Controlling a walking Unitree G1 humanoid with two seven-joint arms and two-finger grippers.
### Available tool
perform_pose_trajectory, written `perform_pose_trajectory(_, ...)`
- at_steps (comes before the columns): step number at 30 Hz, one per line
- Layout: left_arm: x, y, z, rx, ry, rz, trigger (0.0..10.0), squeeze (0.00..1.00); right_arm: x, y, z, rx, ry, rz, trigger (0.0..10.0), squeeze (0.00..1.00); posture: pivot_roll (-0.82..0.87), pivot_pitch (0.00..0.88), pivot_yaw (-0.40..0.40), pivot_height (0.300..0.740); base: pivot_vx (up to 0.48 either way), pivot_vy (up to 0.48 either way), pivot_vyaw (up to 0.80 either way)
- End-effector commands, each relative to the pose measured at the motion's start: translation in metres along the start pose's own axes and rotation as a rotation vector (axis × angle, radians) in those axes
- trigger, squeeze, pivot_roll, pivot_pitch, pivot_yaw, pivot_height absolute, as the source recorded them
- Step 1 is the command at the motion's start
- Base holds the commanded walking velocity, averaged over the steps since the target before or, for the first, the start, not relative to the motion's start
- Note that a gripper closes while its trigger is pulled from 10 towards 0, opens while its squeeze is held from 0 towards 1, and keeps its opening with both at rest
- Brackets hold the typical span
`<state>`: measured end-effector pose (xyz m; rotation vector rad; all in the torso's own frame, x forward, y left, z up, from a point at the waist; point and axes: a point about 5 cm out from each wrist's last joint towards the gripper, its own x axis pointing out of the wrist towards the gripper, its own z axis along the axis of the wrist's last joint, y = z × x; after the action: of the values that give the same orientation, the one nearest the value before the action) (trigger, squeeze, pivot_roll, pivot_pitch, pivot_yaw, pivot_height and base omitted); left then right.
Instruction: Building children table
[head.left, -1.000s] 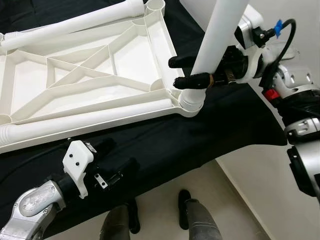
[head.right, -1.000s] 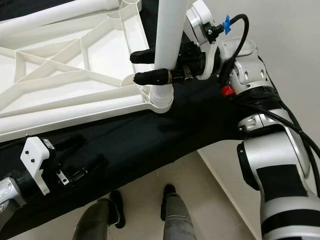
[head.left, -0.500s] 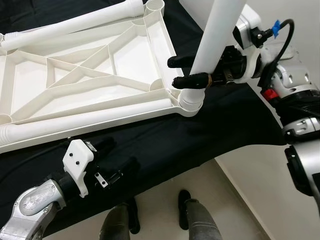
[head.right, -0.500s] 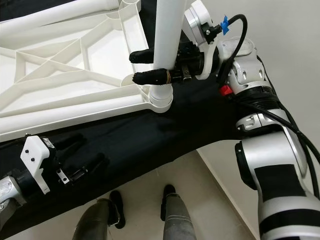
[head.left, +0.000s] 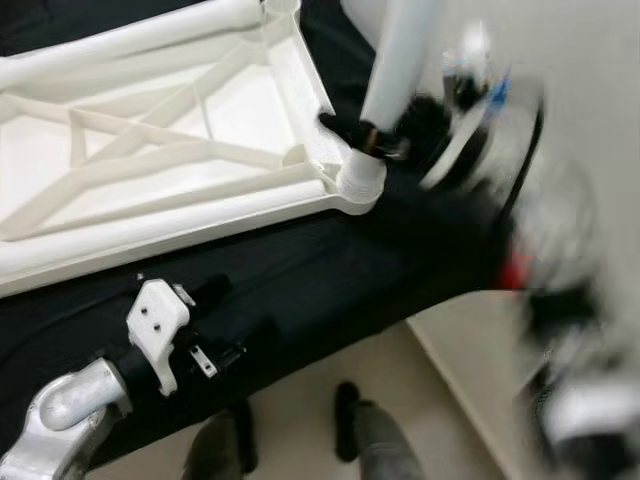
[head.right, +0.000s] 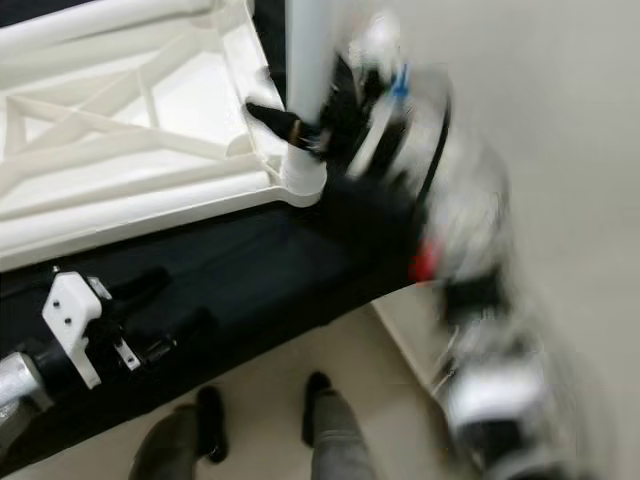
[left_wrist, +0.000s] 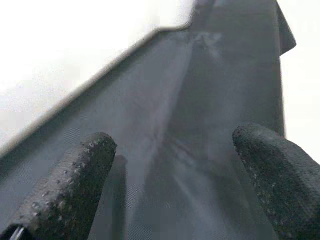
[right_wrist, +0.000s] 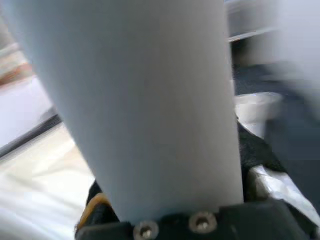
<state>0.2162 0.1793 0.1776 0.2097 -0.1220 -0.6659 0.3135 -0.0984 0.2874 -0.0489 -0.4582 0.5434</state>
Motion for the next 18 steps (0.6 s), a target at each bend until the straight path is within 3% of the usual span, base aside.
perform_pose_trajectory(1, -0.001, -0.002, -0.011, -0.019, 0.026, 0.004, 10.0, 0.0, -0.034, -0.003, -0.07, 0.055, 0.407, -0.234, 10.0, 0.0, 0.0, 0.386, 0.014, 0.74, 0.0, 0.0, 0.0)
perform_pose_trajectory(4, 0.003, -0.001, -0.016, -0.014, 0.03, -0.002, 10.0, 0.0, -0.032, -0.001, -0.071, 0.051, 0.385, -0.278, 10.0, 0.0, 0.0, 0.32, 0.01, 0.74, 0.0, 0.0, 0.0)
perform_pose_trajectory(9, 0.013, -0.001, -0.033, 0.009, 0.038, 0.009, 10.0, 0.0, -0.011, 0.004, -0.075, 0.014, 0.344, -0.258, 10.0, 0.0, -0.03, 0.209, -0.001, 0.74, 0.0, 0.0, 0.0)
perform_pose_trajectory(13, 0.02, 0.003, -0.038, 0.025, 0.036, 0.035, 10.0, 0.0, 0.0, 0.008, -0.077, -0.014, 0.36, -0.208, 10.0, 0.0, -0.04, 0.181, -0.016, 0.74, 0.0, 0.0, 0.0)
perform_pose_trajectory(18, 0.024, 0.006, -0.042, 0.04, 0.034, 0.053, 10.0, 0.0, -0.002, 0.015, -0.068, -0.04, 0.4, -0.288, 10.0, 0.0, -0.04, 0.162, -0.023, 0.74, 0.0, 0.0, 0.0)
